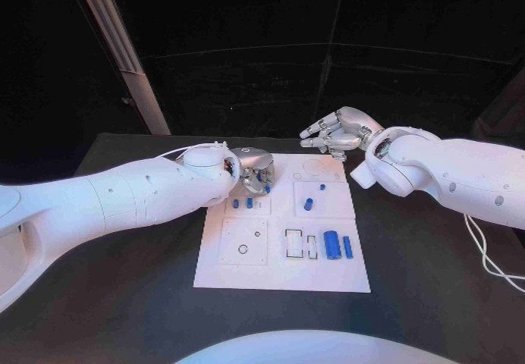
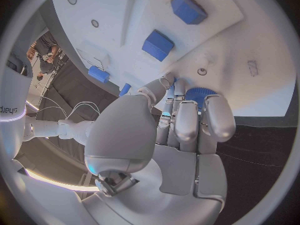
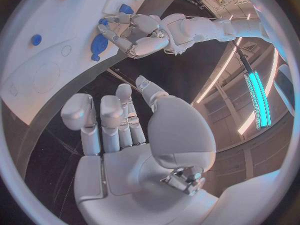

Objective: Assemble the parts on the task board

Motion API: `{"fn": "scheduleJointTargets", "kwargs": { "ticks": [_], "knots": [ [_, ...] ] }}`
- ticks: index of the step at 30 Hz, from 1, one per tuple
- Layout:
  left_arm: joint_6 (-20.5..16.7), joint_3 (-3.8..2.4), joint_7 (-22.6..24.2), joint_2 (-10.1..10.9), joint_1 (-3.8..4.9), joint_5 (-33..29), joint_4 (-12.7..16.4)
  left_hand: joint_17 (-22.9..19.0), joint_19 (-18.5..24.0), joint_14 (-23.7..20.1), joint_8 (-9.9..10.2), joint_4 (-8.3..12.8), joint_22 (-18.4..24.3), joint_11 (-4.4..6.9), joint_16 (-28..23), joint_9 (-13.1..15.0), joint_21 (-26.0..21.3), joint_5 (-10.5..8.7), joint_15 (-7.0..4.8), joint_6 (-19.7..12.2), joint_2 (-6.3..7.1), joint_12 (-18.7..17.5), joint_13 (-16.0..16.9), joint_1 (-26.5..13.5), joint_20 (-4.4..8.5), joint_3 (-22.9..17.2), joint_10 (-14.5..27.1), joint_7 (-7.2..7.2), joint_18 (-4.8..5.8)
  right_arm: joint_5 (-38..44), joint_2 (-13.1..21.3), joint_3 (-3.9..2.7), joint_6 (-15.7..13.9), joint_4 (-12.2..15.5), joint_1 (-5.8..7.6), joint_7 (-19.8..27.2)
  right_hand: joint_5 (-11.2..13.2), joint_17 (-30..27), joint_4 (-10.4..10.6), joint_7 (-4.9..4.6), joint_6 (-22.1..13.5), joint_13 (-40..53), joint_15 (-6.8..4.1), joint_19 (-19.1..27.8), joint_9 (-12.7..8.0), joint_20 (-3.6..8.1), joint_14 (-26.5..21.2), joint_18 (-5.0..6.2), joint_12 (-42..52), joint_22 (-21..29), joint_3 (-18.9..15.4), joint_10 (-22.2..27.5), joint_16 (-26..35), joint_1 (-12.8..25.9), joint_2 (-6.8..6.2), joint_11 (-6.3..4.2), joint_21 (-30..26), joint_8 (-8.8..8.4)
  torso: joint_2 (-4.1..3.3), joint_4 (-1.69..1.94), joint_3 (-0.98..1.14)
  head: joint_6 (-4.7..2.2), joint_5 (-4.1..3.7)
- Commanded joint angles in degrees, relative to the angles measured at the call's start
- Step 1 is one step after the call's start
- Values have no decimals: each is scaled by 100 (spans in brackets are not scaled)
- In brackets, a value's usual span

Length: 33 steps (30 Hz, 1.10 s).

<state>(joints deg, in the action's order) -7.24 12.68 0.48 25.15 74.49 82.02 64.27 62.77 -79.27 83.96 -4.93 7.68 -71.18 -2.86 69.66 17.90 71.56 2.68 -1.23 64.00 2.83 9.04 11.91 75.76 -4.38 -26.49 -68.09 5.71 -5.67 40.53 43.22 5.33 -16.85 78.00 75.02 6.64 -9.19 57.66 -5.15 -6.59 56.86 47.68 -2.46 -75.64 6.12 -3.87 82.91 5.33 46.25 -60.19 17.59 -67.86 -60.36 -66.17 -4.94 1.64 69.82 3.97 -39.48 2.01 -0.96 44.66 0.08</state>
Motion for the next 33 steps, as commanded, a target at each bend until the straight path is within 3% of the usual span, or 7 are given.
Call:
{"fn": "scheduleJointTargets", "kwargs": {
  "ticks": [1, 3, 11, 15, 33],
  "knots": [
    [-278, -8, 61, 51, -4, -48, 51, -23, -55, 178, -5, 39, -15, -5, 8, 2, 42, 21, -50, 115, -19, 19, -20, 7, -5, -4, -33, 90, 69, 16, -2, -3, -16, 2, 10, 31, -35, 9, -39, 2, 2, 1, -10, 3, 3, 7, -14, 84, -12, -6, 9, -15, 12, 46, -11, 4, -20, -19, 0, 8, 0, -11, 3],
    [-358, -28, 74, 97, -4, -92, 104, -34, -58, 176, 1, 45, -24, -8, 3, -3, 49, 21, -49, 112, -12, 16, -29, 7, -5, 2, -31, 94, 71, 17, -2, -3, -15, -2, 10, 30, -35, 9, -39, 2, 2, 1, -10, 3, 3, 7, -14, 84, -12, -6, 9, -15, 12, 46, -11, 4, -20, -19, 3, 10, -2, -12, 5],
    [-480, -221, 102, 326, -3, -255, 387, -64, -64, 171, 14, 57, -39, -14, -9, -14, 63, 22, -45, 107, 0, 11, -48, 6, -6, 13, -28, 102, 75, 21, -1, -3, -7, -24, 9, 28, -35, 9, -39, 2, 2, 1, -10, 3, 3, 7, -14, 84, -12, -6, 9, -15, 12, 46, -11, 4, -20, -19, 10, 17, 0, -31, 20],
    [-445, -273, 95, 486, -2, -330, 542, -66, -66, 171, 17, 59, -44, -16, -8, -17, 68, 22, -44, 107, 4, 10, -53, 4, -6, 17, -28, 104, 76, 14, 5, -3, 4, -31, 9, 22, -35, 9, -39, 2, 2, 1, -10, 3, 3, 7, -14, 84, -12, -6, 9, -15, 12, 46, -11, 4, -20, -19, 8, 16, 2, -48, 35],
    [-100, -295, -59, 997, 1, -453, 794, -97, -64, 165, 27, 55, -50, -21, -18, -30, 72, 19, -38, 116, 18, 6, -81, -24, -10, 42, -32, 103, 77, 60, 32, -2, 9, -36, 6, 8, -35, 8, -35, 2, 1, -18, -10, 2, 3, 8, -10, 85, -24, 3, 12, -17, 22, 58, -4, 4, -30, -21, -2, 7, -5, -65, 76]
  ]
}}
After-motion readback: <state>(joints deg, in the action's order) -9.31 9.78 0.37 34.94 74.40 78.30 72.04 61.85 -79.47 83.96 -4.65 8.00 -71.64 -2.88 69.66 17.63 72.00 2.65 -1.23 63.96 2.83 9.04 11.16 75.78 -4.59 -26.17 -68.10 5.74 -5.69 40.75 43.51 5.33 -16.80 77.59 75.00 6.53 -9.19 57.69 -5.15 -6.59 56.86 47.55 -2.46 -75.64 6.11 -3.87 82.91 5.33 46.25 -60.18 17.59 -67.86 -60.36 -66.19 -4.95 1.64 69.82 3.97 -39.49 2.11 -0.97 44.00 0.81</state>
